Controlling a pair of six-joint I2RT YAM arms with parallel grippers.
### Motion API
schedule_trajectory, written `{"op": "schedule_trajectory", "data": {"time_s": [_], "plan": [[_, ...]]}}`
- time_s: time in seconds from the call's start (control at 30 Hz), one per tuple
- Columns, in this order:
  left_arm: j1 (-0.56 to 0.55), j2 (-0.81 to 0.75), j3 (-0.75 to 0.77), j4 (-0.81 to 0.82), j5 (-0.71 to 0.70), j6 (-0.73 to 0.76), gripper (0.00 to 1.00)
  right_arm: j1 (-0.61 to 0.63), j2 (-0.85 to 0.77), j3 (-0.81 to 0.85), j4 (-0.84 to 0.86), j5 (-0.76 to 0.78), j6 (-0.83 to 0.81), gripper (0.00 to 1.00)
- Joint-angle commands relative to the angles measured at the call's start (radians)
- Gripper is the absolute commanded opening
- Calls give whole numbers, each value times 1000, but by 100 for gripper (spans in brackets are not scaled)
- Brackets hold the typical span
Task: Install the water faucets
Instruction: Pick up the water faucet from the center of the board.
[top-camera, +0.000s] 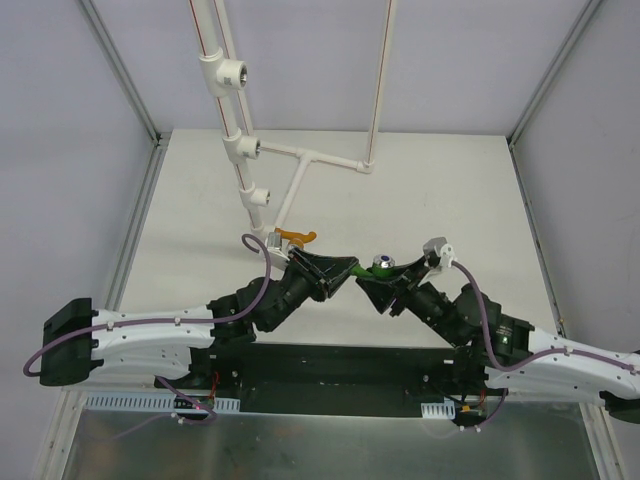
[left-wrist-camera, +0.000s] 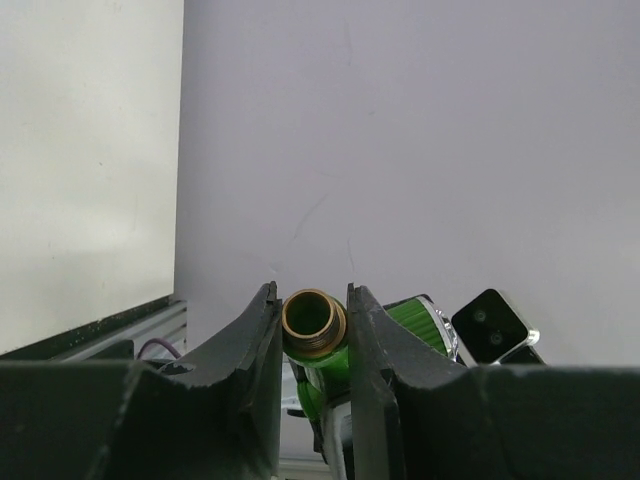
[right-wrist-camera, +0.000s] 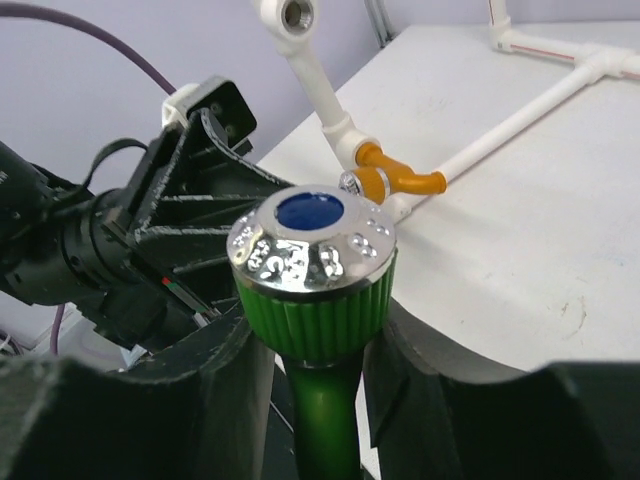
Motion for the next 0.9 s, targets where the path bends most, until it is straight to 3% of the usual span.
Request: {"op": "schedule_trajectory", "data": {"time_s": [0.0,0.2,0.43,0.63,0.7,0.73,0.8,0.87], "plan": [[-5,18,41,76,34,-49,0,3,-14,17,150,37,-37,45],[-5,40,52,89,46,-66,0,3,12,29,159,46,-43,50],[-4,40,53,87,48,-72,0,3,23,26,160,68,-43,41],[-5,31,52,78,45,-72,0,3,26,33,139,126,-31,4],[-5,27,52,78,42,-75,0,3,24,31,137,146,-31,1],[-5,24,52,78,37,-81,0,3,24,29,137,155,-31,5],[-5,21,53,78,22,-98,0,3,23,33,145,167,-34,39],[-4,20,61,78,4,-132,0,3,18,34,165,171,-52,56]]}}
